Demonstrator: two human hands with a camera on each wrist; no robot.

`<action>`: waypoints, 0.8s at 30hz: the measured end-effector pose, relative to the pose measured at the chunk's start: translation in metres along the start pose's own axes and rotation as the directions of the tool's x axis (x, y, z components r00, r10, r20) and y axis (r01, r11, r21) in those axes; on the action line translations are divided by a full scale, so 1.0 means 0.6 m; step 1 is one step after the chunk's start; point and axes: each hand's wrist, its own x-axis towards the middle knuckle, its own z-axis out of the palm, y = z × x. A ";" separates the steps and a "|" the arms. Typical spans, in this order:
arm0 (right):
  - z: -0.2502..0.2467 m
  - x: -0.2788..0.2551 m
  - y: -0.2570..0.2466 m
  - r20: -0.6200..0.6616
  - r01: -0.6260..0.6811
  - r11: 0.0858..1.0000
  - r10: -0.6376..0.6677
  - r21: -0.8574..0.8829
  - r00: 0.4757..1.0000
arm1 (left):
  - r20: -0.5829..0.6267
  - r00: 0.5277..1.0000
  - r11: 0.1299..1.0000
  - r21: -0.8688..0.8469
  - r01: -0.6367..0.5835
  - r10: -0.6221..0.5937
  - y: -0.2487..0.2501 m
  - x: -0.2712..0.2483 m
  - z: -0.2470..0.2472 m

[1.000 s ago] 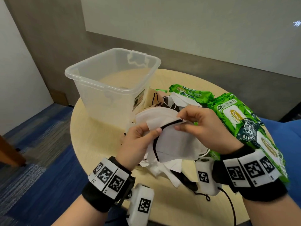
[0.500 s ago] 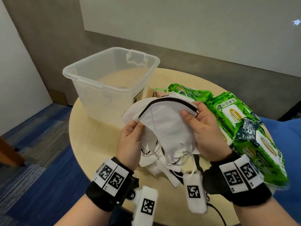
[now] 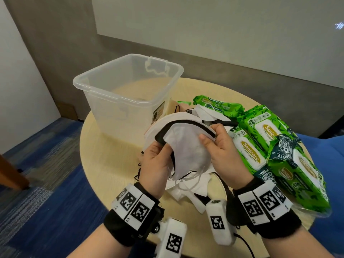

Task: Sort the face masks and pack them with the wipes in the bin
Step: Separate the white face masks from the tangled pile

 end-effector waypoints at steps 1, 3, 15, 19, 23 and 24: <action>-0.002 0.000 -0.001 0.013 -0.010 1.000 0.010 0.005 1.000 | -0.004 1.000 1.000 0.000 -0.006 0.006 0.001 0.001 0.000; -0.006 0.001 -0.002 0.021 -0.018 1.000 0.018 -0.001 1.000 | 0.020 1.000 1.000 -0.008 -0.023 0.023 0.004 -0.001 -0.003; -0.010 0.005 0.008 -0.077 0.080 0.978 -0.096 -0.192 0.992 | 0.057 0.997 0.996 0.076 -0.047 0.043 0.008 -0.004 0.000; -0.017 0.009 0.006 0.000 0.037 0.994 -0.038 -0.104 0.999 | 0.072 0.996 0.996 0.073 -0.053 0.048 0.010 -0.004 0.000; -0.024 0.006 0.004 -0.070 0.048 0.991 -0.057 -0.121 0.996 | 0.082 0.994 0.993 0.090 -0.073 0.065 0.011 -0.002 -0.002; -0.028 0.004 0.003 -0.078 0.040 0.992 -0.050 -0.117 0.996 | 0.078 0.994 0.992 0.099 -0.078 0.070 0.012 -0.001 -0.003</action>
